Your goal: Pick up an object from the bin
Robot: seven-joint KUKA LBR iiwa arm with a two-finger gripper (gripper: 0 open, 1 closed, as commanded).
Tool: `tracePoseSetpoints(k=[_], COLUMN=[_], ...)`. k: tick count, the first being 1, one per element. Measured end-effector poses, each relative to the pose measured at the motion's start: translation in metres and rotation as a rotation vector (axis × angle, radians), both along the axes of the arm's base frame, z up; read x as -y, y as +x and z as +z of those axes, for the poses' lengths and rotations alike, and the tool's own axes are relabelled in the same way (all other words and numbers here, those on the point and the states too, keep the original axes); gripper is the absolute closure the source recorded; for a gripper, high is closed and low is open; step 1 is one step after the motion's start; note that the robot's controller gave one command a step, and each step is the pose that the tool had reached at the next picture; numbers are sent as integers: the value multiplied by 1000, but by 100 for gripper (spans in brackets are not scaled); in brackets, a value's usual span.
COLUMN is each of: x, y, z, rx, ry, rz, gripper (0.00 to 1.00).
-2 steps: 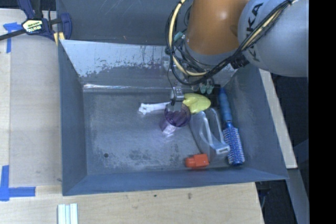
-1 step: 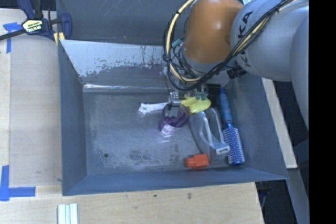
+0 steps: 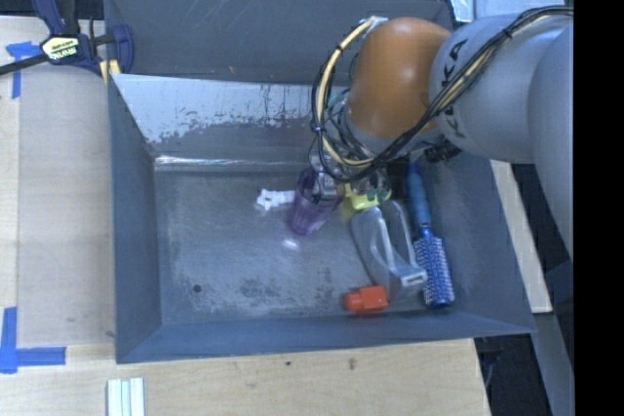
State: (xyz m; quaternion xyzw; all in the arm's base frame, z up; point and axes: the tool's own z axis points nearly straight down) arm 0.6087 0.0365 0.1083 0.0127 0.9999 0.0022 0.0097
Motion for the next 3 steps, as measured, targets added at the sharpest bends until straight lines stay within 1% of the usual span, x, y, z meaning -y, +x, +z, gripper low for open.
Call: tracePoseSetpoints(k=[1,2,3], x=[0,2,0], y=[0,-2,-3], z=[0,37,99], rx=[0,-12,-4], ry=[0,-2,-3], rz=[0,41,73], gripper=[100,100,100])
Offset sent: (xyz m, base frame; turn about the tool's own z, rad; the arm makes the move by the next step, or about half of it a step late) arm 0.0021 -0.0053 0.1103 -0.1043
